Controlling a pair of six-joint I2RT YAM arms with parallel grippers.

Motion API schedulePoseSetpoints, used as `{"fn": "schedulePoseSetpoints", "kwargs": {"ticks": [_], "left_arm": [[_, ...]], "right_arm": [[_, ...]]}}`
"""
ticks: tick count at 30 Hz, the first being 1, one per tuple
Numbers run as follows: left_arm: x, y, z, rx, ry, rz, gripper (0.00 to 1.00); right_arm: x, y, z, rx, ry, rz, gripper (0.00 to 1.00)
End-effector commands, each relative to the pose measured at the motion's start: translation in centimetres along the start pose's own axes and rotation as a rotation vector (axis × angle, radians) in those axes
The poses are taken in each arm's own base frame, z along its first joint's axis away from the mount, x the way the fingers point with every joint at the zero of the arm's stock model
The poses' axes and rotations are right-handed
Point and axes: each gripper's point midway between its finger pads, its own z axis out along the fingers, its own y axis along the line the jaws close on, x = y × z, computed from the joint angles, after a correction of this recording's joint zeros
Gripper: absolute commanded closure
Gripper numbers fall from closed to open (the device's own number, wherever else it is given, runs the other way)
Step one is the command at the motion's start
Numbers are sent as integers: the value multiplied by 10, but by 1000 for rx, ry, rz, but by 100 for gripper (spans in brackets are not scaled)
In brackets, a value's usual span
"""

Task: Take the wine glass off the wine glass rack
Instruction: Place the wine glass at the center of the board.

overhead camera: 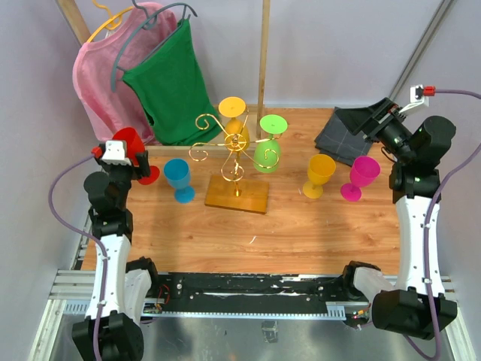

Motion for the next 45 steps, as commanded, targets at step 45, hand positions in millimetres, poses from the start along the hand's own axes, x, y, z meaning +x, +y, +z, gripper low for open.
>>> {"fn": "schedulePoseSetpoints", "kwargs": {"ticks": [45], "left_arm": [[111,-12,0,79,-73,205,24]], "right_arm": [[25,-2,-19,-3,12,-6,2]]}}
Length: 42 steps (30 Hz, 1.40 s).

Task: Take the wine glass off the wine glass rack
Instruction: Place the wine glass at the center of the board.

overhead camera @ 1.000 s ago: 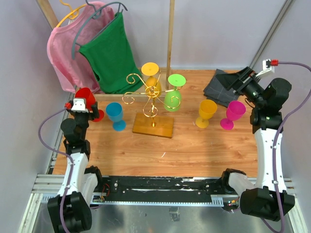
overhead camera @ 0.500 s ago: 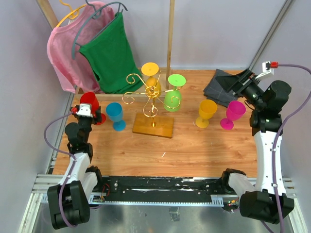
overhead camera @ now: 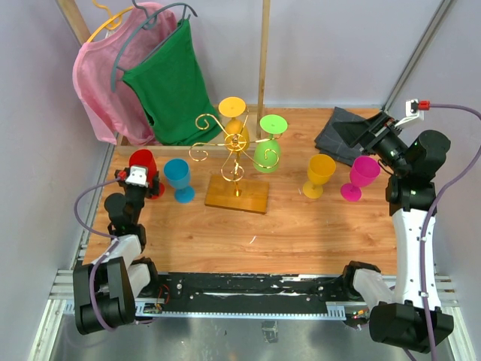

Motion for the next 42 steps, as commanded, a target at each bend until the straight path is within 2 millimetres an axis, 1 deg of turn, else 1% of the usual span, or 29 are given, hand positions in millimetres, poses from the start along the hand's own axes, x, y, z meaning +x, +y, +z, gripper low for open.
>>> {"fn": "schedulePoseSetpoints", "kwargs": {"ticks": [1,8,15,25,27,31,33,37,42], "left_arm": [[-11,4,0,-7,-68,65,24],[2,1,-7,-12,-55,76,24],[7,1,-9,-20,-65,73,24],[20,-1,-13,-26,-51,70,24],[22,-1,-14,-25,-48,72,20],[23,-3,-15,-19,-47,76,7],[23,-3,-14,-17,-45,75,3],[26,-3,-14,-11,-36,77,2],[23,-3,-15,-14,-47,70,2]], "right_arm": [[-4,3,-3,-13,-8,-25,2],[-4,6,-5,-16,-11,-29,2],[-1,6,-6,-15,-10,-17,2],[-2,9,-9,-13,-9,-26,2],[-2,9,-9,-12,-9,-25,2],[-1,8,-9,-9,-10,-24,2],[0,8,-10,-9,-11,-25,2],[-1,7,-9,-6,-12,-23,2],[1,6,-10,-1,-7,-25,2]]}}
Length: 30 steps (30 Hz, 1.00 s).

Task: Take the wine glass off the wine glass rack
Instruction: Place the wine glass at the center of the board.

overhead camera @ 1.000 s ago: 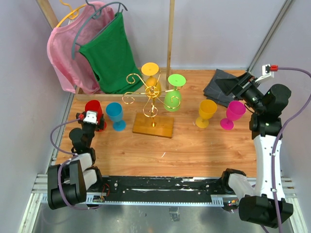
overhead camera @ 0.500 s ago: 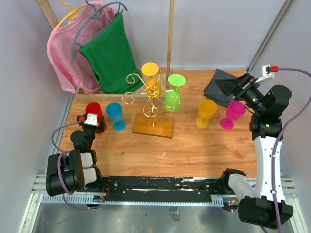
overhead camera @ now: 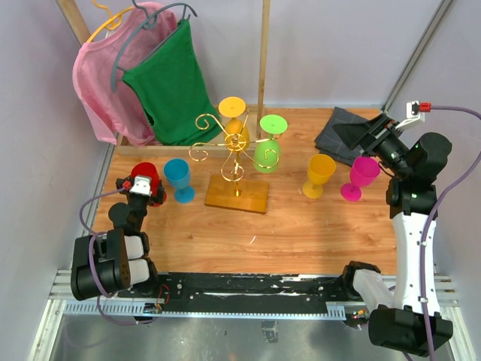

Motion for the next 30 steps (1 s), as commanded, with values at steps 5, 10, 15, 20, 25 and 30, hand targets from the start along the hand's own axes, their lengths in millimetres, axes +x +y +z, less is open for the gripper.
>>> {"fn": "schedulePoseSetpoints", "kwargs": {"ticks": [5,10,15,20,25,30], "left_arm": [[-18,5,-3,-2,-53,33,1],[-23,4,-8,7,-50,39,1],[-20,1,-12,20,-36,46,1],[-20,5,-12,10,-26,34,1],[-23,10,-10,-9,-28,15,1],[-34,16,-5,-14,-42,-14,1]], "right_arm": [[1,-1,-3,2,-2,-18,2],[2,-2,-2,0,5,-15,2],[2,-2,-1,-7,10,-12,2],[1,0,-1,-15,11,-16,2],[3,0,-1,-18,16,-13,2],[2,3,-2,-21,15,-15,2]]}}
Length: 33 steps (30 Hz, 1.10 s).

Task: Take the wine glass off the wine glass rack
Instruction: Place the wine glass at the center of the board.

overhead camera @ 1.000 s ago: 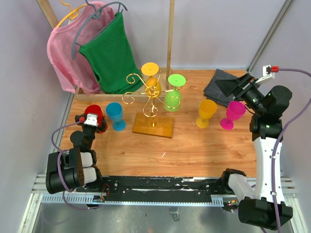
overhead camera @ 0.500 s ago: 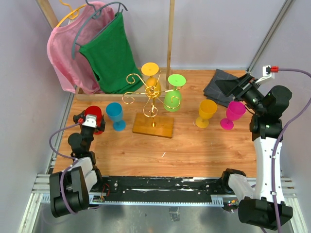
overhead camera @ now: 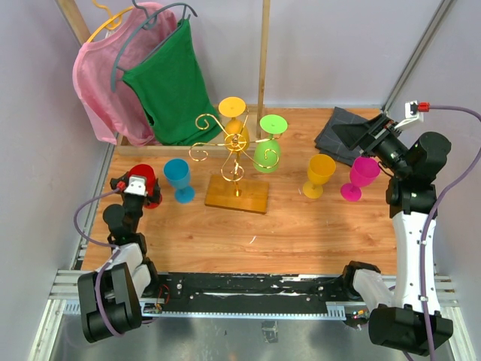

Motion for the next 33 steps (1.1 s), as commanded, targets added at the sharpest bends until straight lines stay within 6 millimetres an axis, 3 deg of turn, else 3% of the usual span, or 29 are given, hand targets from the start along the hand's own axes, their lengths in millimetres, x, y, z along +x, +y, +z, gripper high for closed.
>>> {"fn": "schedulePoseSetpoints", "kwargs": {"ticks": [1,18,33], "left_arm": [[-12,6,6,1,-16,-28,1],[-27,9,10,14,-15,-37,1],[-55,18,19,15,-46,-40,1]], "right_arm": [[-1,3,-3,-15,-5,-25,2],[-3,5,-3,-21,-6,-29,2],[-4,2,2,-23,4,-22,2]]}}
